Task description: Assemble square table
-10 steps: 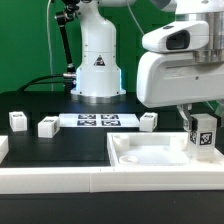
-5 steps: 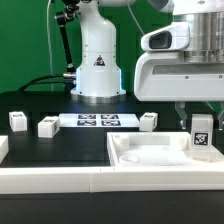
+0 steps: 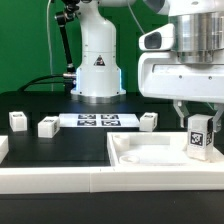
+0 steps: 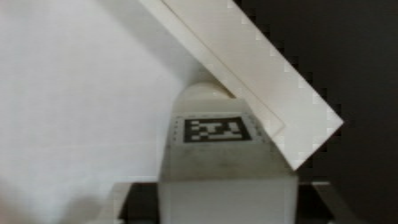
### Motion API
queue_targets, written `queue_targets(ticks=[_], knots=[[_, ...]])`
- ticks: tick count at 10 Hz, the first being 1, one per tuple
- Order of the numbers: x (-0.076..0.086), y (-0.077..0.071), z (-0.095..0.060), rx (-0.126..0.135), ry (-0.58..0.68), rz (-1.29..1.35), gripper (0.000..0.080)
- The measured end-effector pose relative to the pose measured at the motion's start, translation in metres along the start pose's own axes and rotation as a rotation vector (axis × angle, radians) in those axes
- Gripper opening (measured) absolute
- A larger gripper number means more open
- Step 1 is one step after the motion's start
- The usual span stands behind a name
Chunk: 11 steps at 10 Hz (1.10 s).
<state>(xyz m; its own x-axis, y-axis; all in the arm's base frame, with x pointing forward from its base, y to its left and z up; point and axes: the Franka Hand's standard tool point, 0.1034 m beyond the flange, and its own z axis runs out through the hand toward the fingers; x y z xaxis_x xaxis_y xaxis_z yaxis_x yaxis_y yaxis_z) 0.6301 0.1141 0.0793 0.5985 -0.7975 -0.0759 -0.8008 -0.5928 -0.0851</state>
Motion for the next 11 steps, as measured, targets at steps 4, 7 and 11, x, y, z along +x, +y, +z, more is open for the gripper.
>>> queue_targets(ticks=[4, 7, 11], knots=[[-0.0034, -0.0011, 0.0006, 0.002, -0.011, 0.276, 0.0290], [-0.0030, -0.0013, 0.0007, 0.006, -0.016, 0.405, 0.0291], [-0.0037, -0.0020, 0.0012, 0.010, -0.027, 0.497, 0.0373]])
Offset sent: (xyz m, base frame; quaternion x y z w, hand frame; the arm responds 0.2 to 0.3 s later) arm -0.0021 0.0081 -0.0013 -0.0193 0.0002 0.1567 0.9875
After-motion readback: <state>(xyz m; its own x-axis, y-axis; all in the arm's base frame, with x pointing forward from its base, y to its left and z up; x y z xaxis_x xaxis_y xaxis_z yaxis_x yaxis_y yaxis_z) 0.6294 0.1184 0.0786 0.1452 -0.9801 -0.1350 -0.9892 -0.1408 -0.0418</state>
